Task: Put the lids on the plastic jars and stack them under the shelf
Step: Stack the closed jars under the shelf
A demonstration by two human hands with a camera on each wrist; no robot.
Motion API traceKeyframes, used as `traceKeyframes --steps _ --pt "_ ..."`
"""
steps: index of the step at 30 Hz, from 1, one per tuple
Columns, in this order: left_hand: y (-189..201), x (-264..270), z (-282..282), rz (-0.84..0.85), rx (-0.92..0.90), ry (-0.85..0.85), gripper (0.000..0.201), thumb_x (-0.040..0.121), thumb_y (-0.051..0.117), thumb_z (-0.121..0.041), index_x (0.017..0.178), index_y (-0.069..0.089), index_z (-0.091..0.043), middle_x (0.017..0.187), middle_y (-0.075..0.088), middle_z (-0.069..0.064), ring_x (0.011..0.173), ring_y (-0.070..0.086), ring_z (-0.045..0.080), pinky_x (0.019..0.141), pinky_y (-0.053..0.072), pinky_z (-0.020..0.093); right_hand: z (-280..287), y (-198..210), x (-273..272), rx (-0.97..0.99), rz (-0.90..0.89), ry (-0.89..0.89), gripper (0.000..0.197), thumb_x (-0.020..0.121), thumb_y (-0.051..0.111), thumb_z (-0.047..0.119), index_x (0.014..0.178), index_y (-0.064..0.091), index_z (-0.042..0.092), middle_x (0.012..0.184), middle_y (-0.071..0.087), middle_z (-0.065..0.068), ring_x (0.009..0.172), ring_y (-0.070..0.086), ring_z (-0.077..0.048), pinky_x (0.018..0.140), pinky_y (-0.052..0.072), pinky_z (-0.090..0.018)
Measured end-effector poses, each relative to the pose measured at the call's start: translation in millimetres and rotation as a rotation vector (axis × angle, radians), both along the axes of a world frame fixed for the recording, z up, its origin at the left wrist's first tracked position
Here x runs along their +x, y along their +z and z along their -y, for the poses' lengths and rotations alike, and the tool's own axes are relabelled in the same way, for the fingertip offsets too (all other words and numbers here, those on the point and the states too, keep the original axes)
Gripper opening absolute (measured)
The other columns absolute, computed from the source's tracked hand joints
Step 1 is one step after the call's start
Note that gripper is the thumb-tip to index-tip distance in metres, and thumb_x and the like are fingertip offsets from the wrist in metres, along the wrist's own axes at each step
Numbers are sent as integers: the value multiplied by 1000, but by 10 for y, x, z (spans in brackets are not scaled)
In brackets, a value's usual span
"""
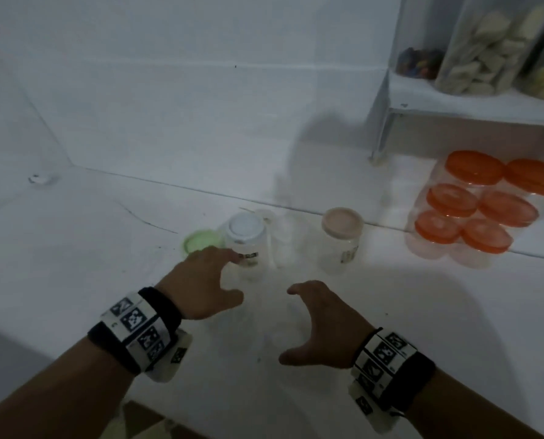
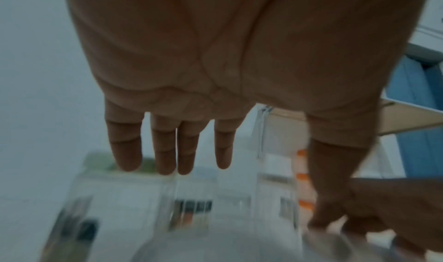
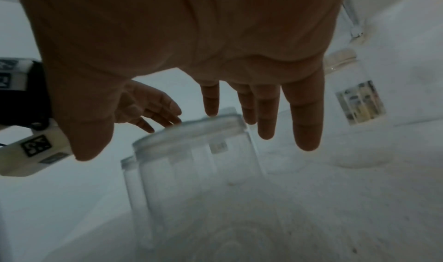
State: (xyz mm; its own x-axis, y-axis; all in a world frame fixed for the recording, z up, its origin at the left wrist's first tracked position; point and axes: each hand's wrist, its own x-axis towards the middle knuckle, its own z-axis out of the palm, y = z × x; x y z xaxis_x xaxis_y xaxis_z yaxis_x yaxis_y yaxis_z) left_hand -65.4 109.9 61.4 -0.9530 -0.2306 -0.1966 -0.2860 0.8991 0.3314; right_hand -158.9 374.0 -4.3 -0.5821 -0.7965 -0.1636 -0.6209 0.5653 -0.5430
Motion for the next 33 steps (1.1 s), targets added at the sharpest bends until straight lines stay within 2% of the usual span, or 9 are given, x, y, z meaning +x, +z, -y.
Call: traceKeyframes --steps 2,4,7,11,16,19,22,25,33 --pt "-142 108 56 149 -68 -51 103 68 69 -78 155 31 -38 164 29 -5 151 25 23 121 32 46 97 -115 79 43 2 -47 115 58 78 81 151 21 44 157 21 15 143 31 -10 117 38 -37" --pt "-266 157 64 193 -167 -96 113 67 70 -82 159 24 -36 168 19 -1 155 12 24 123 26 48 170 -190 132 45 10 -101 112 60 80 77 149 21 44 154 26 13 140 35 -12 115 40 -35" --pt "-430 167 29 122 -264 -138 113 65 67 -86 157 28 -33 159 27 1 147 23 26 119 33 46 236 -270 190 3 32 -181 105 63 80 72 146 22 45 148 32 12 133 41 -12 111 42 -32" --pt "-611 121 -3 154 -116 -97 108 68 72 -76 155 24 -34 160 25 1 145 29 28 113 43 44 202 -324 248 -61 28 -271 102 65 80 68 147 24 43 144 28 11 128 45 -15 108 45 -31" --pt "-559 -76 -204 47 55 -192 100 72 71 -72 154 26 -36 155 33 -5 141 34 21 114 39 35 -203 -285 117 -102 -9 -467 99 67 80 65 148 31 38 139 31 9 119 50 -14 100 46 -24" --pt "-352 -345 -515 -47 119 -300 98 73 70 -73 153 28 -36 156 33 -7 142 35 19 115 37 35 -598 -263 -74 -191 -61 -653 98 67 88 53 147 36 30 133 36 8 117 50 -12 97 42 -18" --pt "-60 -726 -900 -162 164 -347 96 72 72 -69 152 31 -36 154 35 -9 138 38 17 112 40 36 -925 -214 -388 -217 -79 -852 95 65 91 49 142 41 29 131 40 6 119 50 -16 101 46 -29" --pt "191 -1188 -1268 -260 186 -363 95 68 73 -67 150 35 -35 151 40 -6 135 42 20 110 43 39 -1146 -202 -789 -218 -144 -949 93 64 90 49 141 43 26 141 46 -1 128 47 -24 107 45 -40" --pt "412 -2320 -1968 -326 175 -268 95 73 78 -57 153 34 -33 153 38 1 137 39 27 110 42 41 -1206 -294 -1643 -333 -89 -981 95 65 90 46 142 39 27 142 49 0 129 46 -24 107 45 -41"
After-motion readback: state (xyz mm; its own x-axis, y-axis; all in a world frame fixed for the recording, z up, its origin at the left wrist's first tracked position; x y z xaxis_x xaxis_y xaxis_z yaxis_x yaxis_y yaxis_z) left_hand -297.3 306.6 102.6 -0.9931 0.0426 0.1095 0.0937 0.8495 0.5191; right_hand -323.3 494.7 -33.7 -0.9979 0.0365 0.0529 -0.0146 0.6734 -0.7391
